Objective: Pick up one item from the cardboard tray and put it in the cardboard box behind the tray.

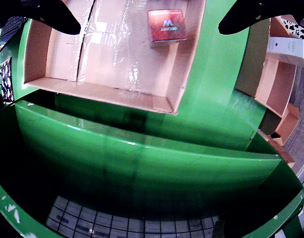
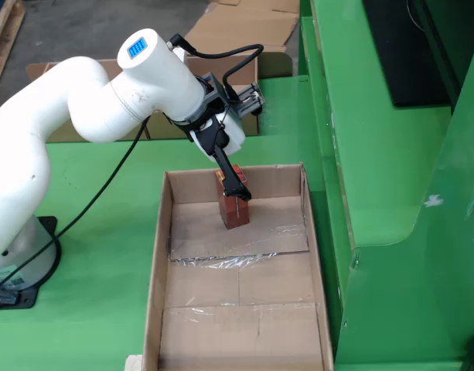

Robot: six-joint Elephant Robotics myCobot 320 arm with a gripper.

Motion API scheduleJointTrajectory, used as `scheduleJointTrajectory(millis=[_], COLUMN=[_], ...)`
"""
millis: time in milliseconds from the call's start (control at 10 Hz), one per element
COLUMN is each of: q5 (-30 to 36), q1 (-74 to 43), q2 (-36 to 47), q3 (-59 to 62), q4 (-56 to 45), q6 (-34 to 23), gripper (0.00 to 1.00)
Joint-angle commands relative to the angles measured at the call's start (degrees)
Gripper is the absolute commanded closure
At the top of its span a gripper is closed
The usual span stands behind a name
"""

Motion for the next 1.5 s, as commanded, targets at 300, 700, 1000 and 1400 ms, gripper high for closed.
scheduleJointTrajectory(millis=[300, 700, 1000, 1400], q5=[-0.68, -1.29, -0.68, -0.49], q1=[-0.62, -0.79, -1.18, -1.09], q2=[3.73, 6.26, 5.74, 5.65], q3=[-23.97, -36.07, -35.37, -35.32], q4=[15.58, 24.86, 24.02, 23.80], q6=[0.24, 1.09, 0.88, 0.90], gripper=[0.00, 0.00, 0.00, 0.00])
